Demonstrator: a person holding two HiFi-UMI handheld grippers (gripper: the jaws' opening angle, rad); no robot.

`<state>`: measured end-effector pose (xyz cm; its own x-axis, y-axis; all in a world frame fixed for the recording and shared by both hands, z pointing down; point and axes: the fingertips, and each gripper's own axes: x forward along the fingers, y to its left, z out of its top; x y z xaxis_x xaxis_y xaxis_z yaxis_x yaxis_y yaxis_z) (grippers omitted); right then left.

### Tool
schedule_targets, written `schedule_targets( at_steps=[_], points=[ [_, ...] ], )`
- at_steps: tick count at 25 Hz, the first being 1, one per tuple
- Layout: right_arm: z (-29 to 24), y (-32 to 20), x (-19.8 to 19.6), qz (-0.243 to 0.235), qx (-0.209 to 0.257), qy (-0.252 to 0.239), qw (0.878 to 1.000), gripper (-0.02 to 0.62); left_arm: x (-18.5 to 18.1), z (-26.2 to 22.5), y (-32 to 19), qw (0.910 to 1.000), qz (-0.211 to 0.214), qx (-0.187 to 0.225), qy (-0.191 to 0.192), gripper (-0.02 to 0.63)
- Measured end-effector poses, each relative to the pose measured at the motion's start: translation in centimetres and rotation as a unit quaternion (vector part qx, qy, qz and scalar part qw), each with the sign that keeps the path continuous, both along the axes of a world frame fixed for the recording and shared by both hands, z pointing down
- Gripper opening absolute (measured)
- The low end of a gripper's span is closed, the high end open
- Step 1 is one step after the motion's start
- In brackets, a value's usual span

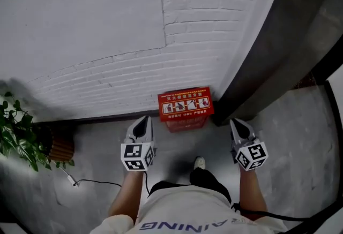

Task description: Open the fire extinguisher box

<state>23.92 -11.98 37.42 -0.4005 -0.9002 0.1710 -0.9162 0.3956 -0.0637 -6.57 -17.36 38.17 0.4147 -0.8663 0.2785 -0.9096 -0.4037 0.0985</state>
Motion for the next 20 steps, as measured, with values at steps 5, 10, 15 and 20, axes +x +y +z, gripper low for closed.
schedule_targets(
  at_steps=[5, 10, 15, 20],
  points=[
    [1.0, -6.3, 3.4, -0.059, -0.02, 0.011, 0.998, 0.005, 2.0, 0.7, -3.2, 0.9982, -0.059, -0.007, -0.003, 0.003],
    [2.5, -10.4, 3.8, -0.088, -0.033, 0.011, 0.995, 0.005, 2.1, 2.9, -4.9, 0.9958, -0.087, -0.027, -0.004, 0.004],
    [5.3, -12.0, 3.2, -0.093, -0.045, 0.017, 0.995, 0.005, 2.1, 6.1, -6.3, 0.9958, -0.081, -0.036, -0.019, 0.005],
    [10.6, -12.5, 3.0, -0.098, -0.074, 0.023, 0.992, 0.005, 2.1, 12.1, -7.2, 0.9948, -0.074, -0.061, -0.036, 0.004]
  ],
)
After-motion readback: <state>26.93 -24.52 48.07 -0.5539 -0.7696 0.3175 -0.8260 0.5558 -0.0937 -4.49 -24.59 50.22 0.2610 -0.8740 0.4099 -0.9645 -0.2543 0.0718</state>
